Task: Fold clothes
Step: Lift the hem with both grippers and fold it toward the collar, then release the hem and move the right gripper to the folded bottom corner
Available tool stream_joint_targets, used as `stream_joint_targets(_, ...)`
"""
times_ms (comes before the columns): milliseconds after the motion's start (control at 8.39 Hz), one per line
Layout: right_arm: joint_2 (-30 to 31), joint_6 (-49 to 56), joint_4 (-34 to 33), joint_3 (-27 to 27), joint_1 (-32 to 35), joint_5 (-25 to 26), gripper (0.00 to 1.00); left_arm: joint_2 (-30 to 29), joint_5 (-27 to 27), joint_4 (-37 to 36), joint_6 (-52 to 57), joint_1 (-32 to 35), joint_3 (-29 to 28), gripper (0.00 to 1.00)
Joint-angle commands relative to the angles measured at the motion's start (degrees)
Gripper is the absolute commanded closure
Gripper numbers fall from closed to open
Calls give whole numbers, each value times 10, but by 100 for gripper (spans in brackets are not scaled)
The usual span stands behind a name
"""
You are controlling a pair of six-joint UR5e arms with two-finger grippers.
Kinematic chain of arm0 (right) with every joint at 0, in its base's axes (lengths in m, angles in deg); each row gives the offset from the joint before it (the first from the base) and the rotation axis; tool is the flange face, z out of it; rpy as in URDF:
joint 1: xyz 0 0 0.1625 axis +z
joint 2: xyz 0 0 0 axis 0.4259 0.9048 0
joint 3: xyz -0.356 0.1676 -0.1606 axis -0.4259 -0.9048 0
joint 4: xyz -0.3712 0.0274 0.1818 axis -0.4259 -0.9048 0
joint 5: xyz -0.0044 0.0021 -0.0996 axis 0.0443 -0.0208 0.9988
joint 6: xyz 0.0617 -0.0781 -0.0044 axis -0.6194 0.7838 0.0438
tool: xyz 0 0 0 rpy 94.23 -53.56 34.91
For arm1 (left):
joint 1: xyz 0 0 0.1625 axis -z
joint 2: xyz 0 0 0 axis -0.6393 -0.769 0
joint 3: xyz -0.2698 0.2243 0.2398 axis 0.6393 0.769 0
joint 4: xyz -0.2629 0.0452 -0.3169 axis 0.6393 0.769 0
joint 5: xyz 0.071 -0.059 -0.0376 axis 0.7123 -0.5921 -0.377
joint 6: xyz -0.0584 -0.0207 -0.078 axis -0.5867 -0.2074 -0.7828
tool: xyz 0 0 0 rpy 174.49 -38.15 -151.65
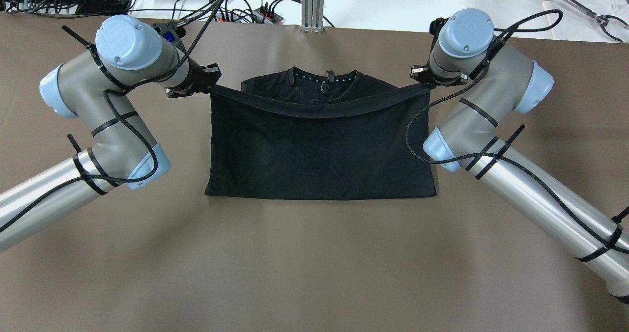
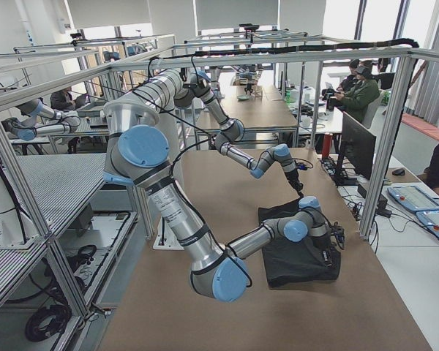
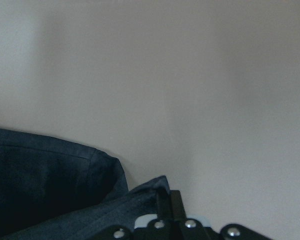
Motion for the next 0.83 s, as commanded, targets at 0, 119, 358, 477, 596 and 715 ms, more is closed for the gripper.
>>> stream_joint_targets(0,-3,-24,2,-12,0,2,100,-21,0,18,7,5,-46,99)
stream_joint_targets(119,-1,-33,2,-14,0,6,100,-22,1,23,7,5,-53,98)
stream_joint_targets(358,-3,-89,2,-20,-8,28,100,-25,3,62,8,5,-90,92)
stream_joint_targets(477,-8,-108,2,-19,-8,28,100,-26,5,66,8,5,-96,69)
stream_joint_targets(596,-16,-141,2,-20,-9,28,95,-26,6,67,8,6,-97,49)
stream_joint_targets(715,-23,-175,2,-22,-11,28,81,-26,7,67,8,5,-97,41)
